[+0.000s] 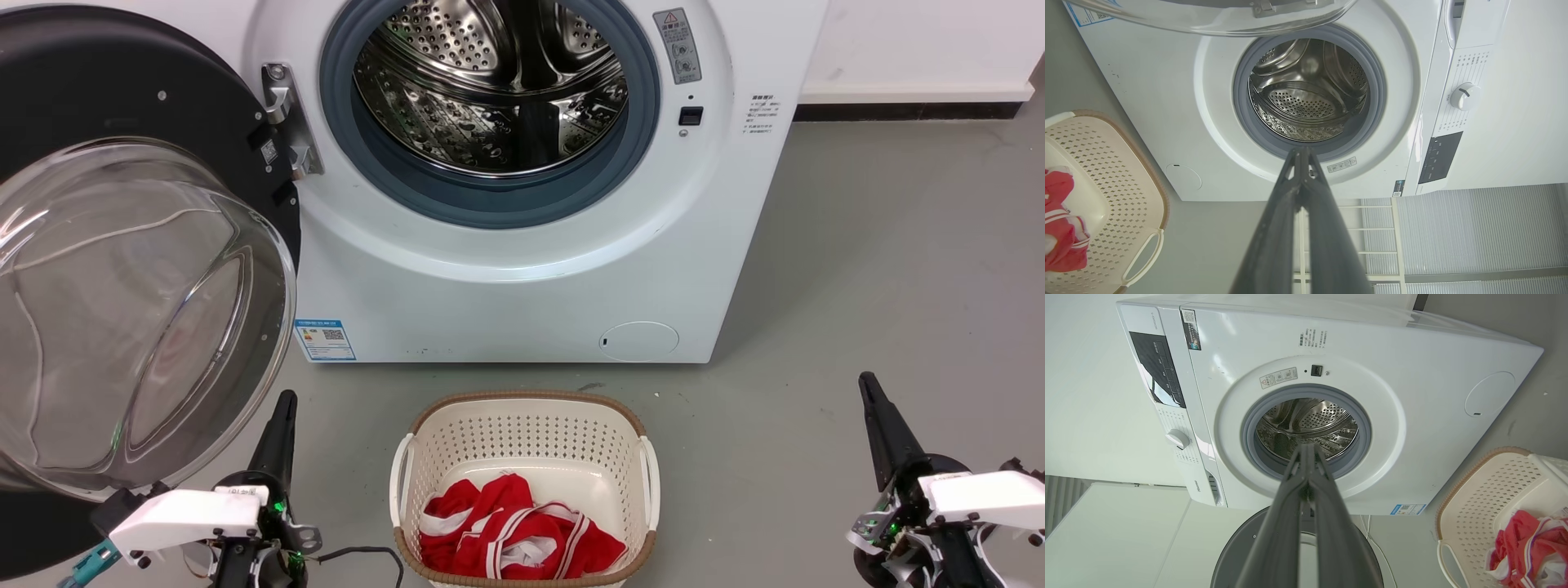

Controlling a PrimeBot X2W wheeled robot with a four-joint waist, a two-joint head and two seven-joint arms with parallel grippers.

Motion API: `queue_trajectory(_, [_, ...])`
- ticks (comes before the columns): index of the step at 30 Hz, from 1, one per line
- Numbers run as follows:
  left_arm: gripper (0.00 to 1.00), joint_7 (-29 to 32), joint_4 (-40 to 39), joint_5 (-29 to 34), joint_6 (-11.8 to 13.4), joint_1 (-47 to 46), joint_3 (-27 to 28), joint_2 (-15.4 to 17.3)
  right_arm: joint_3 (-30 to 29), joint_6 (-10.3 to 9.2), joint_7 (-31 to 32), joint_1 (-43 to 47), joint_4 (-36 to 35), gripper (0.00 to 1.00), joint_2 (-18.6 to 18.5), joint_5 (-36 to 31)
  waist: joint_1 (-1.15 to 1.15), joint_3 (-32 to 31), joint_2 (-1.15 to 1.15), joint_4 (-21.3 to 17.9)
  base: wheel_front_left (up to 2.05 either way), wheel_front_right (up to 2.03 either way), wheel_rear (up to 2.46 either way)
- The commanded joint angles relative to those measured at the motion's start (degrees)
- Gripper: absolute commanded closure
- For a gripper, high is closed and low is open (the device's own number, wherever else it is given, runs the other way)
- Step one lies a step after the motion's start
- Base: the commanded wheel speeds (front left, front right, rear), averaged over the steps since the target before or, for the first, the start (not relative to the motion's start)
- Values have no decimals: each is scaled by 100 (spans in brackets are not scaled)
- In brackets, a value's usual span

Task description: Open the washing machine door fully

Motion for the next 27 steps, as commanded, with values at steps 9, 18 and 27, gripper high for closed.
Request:
queue_trajectory(9, [100, 123, 23, -425, -67, -85, 51, -16, -52, -1, 86, -109, 62, 100, 10, 434, 0, -2, 0, 3, 0, 0, 0])
queue_trajectory(18, [100, 178, 37, -626, -79, -92, 65, -24, -86, -1, 135, -137, 87, 100, 24, 629, 0, -3, 0, 6, 0, 0, 0])
queue_trajectory(27, [100, 177, 36, -627, -79, -91, 65, -24, -106, -1, 146, -139, 88, 100, 35, 603, 0, -3, 0, 6, 0, 0, 0])
